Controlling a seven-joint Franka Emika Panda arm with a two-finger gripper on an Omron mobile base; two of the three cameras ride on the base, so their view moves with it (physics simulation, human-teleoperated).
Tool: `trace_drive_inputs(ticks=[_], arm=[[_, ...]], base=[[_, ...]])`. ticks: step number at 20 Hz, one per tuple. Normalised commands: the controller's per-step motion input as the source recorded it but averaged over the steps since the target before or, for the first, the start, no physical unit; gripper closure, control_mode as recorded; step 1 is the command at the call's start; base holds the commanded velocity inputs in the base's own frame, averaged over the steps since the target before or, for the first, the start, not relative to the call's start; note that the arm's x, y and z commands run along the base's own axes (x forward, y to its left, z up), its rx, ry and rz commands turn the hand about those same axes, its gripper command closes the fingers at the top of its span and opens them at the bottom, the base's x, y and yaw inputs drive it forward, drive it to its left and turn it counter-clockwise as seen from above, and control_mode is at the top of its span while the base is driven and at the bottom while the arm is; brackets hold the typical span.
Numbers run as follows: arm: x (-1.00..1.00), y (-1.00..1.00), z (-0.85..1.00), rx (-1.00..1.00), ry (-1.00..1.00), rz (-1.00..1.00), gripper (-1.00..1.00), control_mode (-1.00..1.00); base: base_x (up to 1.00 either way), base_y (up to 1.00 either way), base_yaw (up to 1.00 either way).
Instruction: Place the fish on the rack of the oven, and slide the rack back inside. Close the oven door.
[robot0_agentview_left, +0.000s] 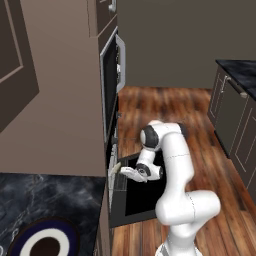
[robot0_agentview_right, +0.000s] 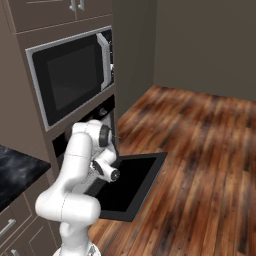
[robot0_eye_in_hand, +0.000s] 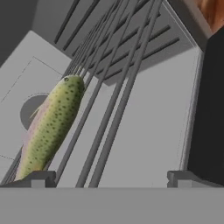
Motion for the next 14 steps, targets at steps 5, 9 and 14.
trace_drive_inputs(ticks=[5, 9, 14], arm=[[0.4, 0.5, -0.05, 0.0, 0.0, 0.01, -1.0, -1.0], [0.36, 0.45, -0.03, 0.0, 0.01, 0.02, -1.0, -1.0], [0.32, 0.47, -0.06, 0.0, 0.01, 0.01, -1.0, -1.0]], base=[[0.0, 0.0, 0.0], [0.0, 0.0, 0.0], [0.0, 0.0, 0.0]])
